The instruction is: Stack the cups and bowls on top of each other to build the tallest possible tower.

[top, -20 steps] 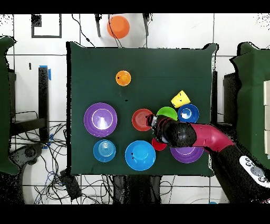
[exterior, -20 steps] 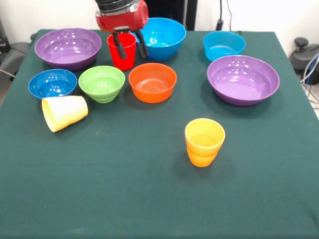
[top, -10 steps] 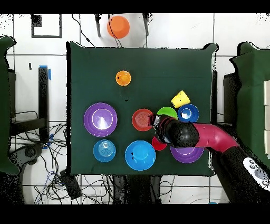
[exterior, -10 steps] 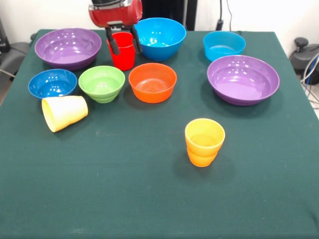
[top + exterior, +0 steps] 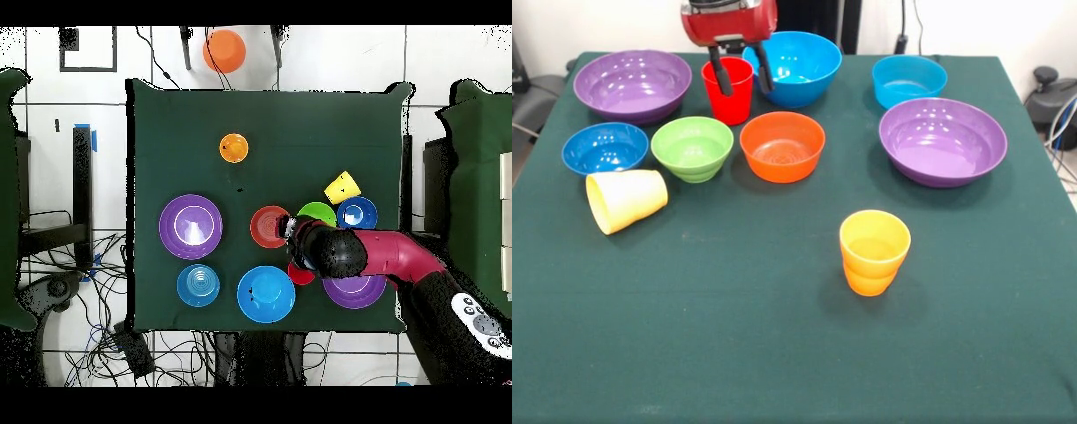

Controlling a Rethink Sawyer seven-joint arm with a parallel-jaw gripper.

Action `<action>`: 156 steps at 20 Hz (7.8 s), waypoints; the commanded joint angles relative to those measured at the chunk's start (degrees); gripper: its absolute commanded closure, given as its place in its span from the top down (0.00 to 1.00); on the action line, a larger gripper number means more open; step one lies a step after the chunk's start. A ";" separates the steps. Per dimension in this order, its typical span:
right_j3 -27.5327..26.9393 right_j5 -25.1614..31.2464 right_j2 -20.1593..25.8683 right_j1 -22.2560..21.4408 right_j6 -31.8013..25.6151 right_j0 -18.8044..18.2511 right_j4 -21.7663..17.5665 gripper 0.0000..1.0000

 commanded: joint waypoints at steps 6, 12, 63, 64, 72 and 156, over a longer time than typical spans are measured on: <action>5.78 -4.80 -4.06 1.04 0.57 2.09 -7.44 1.00; 9.72 -6.65 -4.08 -1.13 0.98 0.54 -8.56 1.00; 0.38 -17.43 -13.32 13.61 1.00 3.11 -15.70 1.00; 0.12 -17.37 -13.12 13.98 0.82 2.95 -15.67 1.00; 0.66 -16.70 -12.56 13.52 0.52 2.37 -15.47 1.00; 18.48 0.82 4.42 -24.49 -1.24 4.78 15.85 0.00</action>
